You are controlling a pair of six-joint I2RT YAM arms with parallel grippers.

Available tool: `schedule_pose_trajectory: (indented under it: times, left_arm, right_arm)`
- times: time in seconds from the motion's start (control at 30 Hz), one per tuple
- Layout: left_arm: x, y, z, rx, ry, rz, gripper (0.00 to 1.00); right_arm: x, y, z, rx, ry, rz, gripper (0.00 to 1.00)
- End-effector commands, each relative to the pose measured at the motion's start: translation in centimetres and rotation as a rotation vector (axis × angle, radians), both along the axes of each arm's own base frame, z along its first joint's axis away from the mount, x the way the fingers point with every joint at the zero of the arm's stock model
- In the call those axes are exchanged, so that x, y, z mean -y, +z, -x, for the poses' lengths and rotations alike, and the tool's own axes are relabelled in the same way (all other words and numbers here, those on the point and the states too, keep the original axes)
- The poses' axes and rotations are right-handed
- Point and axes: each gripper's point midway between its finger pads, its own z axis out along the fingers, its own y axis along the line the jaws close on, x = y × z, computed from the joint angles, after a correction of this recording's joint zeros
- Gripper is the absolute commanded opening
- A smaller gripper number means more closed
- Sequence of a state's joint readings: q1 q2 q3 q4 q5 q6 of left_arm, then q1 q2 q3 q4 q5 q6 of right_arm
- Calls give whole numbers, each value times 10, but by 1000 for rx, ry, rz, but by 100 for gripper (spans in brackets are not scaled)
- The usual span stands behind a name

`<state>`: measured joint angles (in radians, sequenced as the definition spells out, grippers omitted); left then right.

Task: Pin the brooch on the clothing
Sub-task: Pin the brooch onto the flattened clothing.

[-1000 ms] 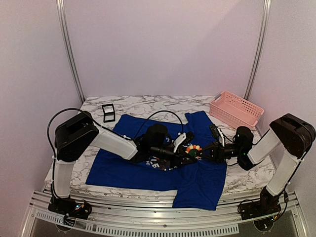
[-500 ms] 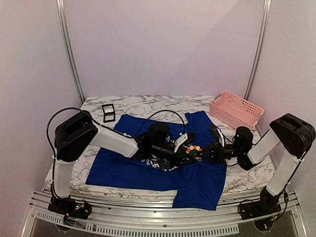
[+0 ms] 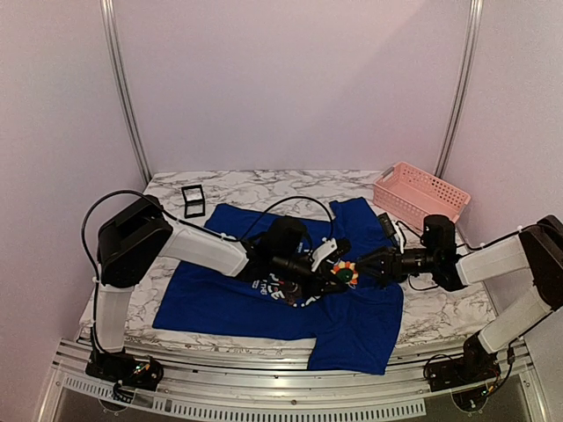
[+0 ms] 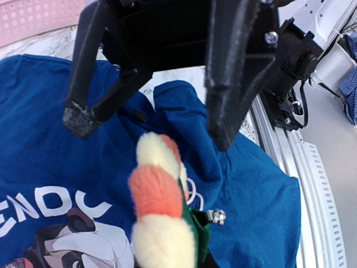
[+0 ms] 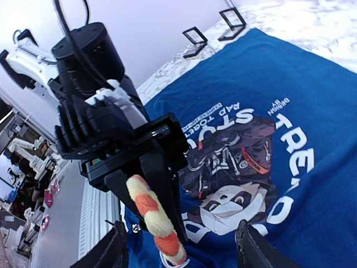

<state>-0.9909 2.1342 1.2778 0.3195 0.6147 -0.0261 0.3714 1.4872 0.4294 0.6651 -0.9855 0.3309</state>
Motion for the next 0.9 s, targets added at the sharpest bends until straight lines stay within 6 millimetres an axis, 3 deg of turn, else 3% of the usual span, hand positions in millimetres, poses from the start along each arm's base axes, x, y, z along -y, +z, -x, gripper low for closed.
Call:
schedule_pose_trajectory:
  times: [0.0,0.07,0.17,0.33,0.57,0.87]
  left_arm:
    - [-2,4,-10,2,39,-22,0]
    - [-1,4,-10,5,42,-22,0]
    - [-1,4,-10,6,47,-24,0]
    - [-1,4,-11,8,51,-25,0]
    - [1,6,-12,11,60,-21,0]
    - [-1,7,-14,13,66,-16,0]
  right_arm:
    - [-6,-9,-2,-18,-67,77,72]
    - [-9,-7,-2,-9,-86,76,84]
    - [-13,-4,-1,-9,-92,74,86]
    - [-21,-2,2,0,-89,83,85]
    - [-27,-16,-1,-40,-90,118,77]
    - [-17,-23,1,-35,-124,176,73]
